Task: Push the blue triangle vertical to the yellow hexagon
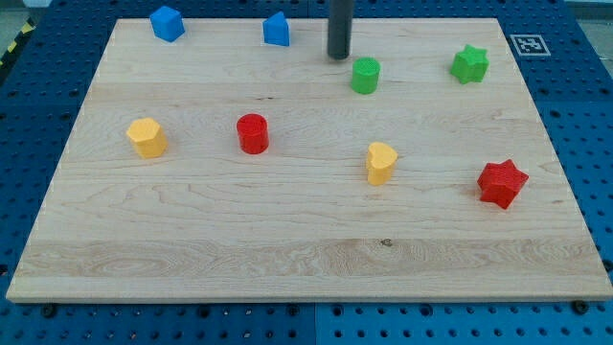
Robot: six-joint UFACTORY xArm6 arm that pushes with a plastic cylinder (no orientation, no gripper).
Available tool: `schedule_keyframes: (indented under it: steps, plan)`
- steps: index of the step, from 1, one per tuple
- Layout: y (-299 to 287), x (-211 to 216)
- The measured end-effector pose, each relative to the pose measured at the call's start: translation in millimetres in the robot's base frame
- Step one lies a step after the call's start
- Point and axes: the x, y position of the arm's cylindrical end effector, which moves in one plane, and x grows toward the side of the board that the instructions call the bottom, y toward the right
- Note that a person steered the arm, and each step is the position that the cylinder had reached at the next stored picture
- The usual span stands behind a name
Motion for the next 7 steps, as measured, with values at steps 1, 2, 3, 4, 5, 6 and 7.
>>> schedule_keyframes:
  steps: [1,2,3,4,5,6,7]
  plan:
    - [-12,-38]
    - [-89,-34]
    - [-152,-17]
    - [-165,-15]
    - [-164,-6]
    - [-149,-6]
    - [-154,-6]
